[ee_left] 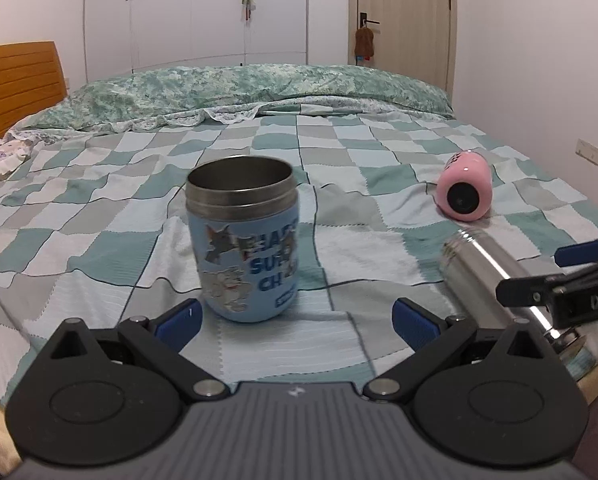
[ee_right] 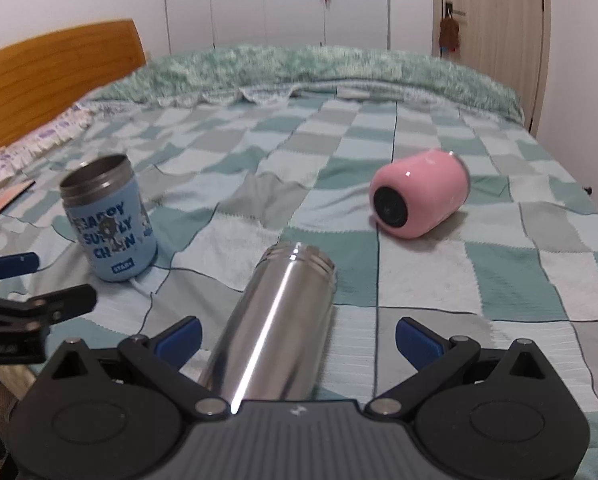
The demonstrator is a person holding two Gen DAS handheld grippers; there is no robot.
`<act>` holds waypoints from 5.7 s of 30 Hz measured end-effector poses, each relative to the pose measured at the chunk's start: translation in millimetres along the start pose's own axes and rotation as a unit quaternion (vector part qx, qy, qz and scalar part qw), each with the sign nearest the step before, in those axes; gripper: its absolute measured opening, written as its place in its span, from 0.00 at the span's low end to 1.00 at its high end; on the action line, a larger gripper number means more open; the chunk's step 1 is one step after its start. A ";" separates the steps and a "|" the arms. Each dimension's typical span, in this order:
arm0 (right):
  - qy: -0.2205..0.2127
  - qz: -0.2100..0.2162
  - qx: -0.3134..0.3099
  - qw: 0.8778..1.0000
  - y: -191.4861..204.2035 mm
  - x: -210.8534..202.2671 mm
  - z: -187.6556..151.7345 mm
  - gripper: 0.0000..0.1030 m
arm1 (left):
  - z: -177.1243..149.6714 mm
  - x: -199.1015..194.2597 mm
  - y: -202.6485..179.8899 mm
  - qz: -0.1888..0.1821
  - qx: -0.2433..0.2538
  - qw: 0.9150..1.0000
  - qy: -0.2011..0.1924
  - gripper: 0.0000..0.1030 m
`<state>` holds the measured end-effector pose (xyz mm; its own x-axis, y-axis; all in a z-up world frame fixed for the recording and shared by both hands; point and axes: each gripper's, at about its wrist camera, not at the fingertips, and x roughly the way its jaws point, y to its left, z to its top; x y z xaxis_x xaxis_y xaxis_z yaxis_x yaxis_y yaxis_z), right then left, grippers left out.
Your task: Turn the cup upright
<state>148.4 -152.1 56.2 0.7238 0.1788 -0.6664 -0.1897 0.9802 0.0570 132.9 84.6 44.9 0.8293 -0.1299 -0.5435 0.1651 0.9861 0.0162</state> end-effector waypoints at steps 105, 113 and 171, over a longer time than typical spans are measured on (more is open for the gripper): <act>-0.276 0.017 -0.073 0.958 30.6 -60.1 -13.3 1.00 | -3.3 -63.1 -19.2 -0.001 -0.011 0.994 -0.108 1.00; -0.292 -0.006 -0.061 0.955 -1.0 -99.2 -50.9 1.00 | -14.4 -79.5 -55.2 -0.016 -0.019 0.991 -0.132 1.00; -0.365 -0.068 -0.035 0.928 -53.2 -125.0 -155.3 1.00 | -91.9 -76.6 -101.1 0.061 -0.018 0.966 -0.250 1.00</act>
<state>-35.0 -239.8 21.0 0.9958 0.0898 0.0177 -0.0887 0.9944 -0.0567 3.6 4.3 7.8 0.9972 -0.0368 -0.0648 0.0383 0.9990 0.0214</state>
